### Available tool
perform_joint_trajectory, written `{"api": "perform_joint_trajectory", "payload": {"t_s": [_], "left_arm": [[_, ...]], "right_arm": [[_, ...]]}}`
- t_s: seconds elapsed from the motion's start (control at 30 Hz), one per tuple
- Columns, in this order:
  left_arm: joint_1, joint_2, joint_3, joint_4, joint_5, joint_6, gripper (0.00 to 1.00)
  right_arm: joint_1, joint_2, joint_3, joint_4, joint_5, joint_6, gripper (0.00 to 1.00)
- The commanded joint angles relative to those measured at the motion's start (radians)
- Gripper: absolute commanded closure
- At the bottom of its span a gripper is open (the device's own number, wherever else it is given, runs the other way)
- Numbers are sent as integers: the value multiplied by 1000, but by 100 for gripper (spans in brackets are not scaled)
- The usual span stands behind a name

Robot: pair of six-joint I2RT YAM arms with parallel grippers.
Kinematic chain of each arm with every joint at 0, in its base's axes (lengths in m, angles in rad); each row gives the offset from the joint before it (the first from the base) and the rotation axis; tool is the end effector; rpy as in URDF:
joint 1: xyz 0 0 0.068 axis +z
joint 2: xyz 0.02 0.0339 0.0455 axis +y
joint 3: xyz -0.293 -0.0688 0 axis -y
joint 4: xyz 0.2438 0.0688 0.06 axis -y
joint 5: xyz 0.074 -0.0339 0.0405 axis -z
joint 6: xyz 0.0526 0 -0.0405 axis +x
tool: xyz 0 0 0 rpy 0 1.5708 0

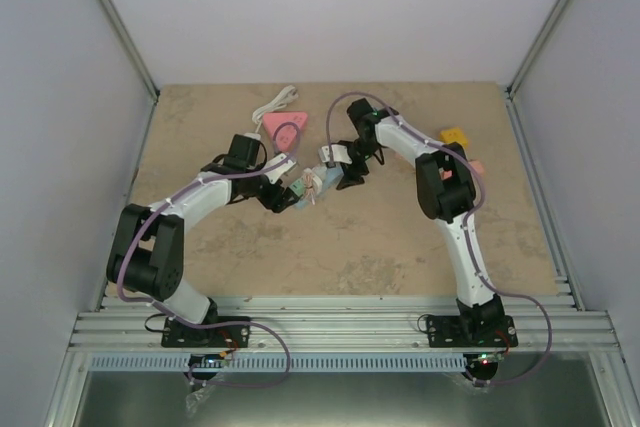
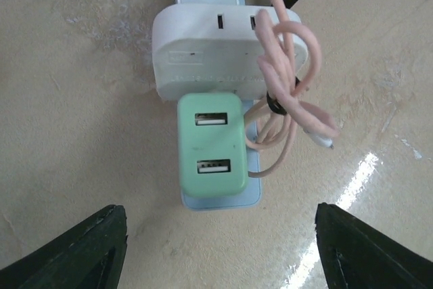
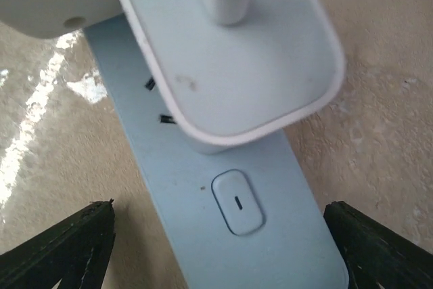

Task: Pull the plug off the socket
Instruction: Remove the plug from the socket.

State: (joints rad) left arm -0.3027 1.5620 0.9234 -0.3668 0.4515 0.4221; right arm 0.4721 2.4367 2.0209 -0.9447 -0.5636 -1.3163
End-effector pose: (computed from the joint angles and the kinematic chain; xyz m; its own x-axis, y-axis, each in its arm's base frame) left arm 0.2928 -0.1155 0.2069 -0.5339 0.5529 -0.6397 0.7784 0.6168 -0.1166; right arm 0.4460 0.2593 0.1439 0.2489 -0.7915 -0.5582 -0.9647 -0.2536 -0.0705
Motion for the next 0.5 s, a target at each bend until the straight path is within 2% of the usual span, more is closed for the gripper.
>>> {"api": "perform_joint_trajectory", "payload": {"t_s": [0.0,0.1,0.27,0.37,0.47], "left_arm": [[4,-33,-8,17,14,21,23],[4,-52,-15,17,-1,34,25],[22,-111,-33,-2,35,84,27],[26,-130,-39,-30,66,133,27],[27,-127,-46,-51,79,170,28]], "right_arm": [[11,9,-4,-48,-18,-16,18],[17,-20,-58,6,-14,54,36],[36,-109,-206,109,-27,127,46],[53,-169,-316,194,-24,181,58],[66,-209,-375,241,-26,215,59]]}}
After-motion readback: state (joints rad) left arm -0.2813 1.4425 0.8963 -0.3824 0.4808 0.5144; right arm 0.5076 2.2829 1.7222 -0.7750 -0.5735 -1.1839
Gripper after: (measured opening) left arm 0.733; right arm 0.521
